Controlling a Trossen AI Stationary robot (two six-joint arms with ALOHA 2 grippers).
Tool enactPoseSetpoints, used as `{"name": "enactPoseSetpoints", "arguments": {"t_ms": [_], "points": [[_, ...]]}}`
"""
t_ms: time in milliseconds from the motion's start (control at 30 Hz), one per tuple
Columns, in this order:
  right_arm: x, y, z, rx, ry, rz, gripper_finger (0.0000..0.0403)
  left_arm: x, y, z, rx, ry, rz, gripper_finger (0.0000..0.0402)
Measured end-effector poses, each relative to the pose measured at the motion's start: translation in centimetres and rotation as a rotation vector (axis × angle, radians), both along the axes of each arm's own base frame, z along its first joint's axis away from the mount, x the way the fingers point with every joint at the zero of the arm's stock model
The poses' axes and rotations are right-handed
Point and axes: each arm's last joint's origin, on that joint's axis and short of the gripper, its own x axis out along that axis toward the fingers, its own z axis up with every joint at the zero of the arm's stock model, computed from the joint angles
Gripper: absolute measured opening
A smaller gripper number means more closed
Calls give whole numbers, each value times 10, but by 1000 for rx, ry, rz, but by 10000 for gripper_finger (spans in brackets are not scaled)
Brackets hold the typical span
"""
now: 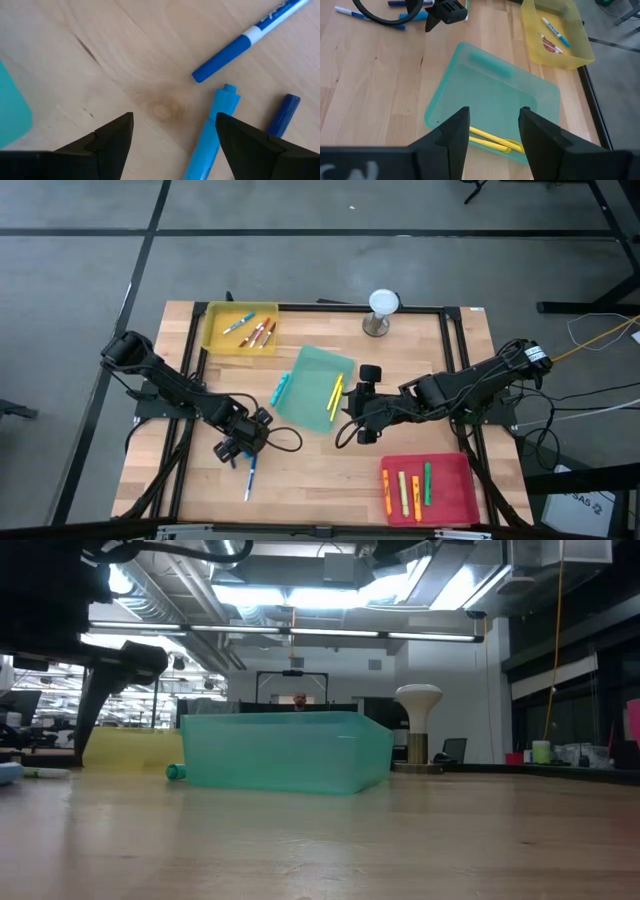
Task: Pick & Place Markers
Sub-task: Put the blue highlighter pen into the pink bin
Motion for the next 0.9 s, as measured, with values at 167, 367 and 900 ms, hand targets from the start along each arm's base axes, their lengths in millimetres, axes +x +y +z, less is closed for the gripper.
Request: {"name": "enactPoseSetpoints", "arguments": {"t_ms": [167, 367, 900], "points": [[0, 0, 0, 1, 0, -1, 168, 0, -1, 3, -5, 10, -24, 278], [0, 0, 0, 1, 0, -1, 168, 3, -5, 18, -28, 35, -30, 278], [0, 0, 0, 0, 0, 0, 168, -16, -23, -4, 13, 138, -92, 278]]}}
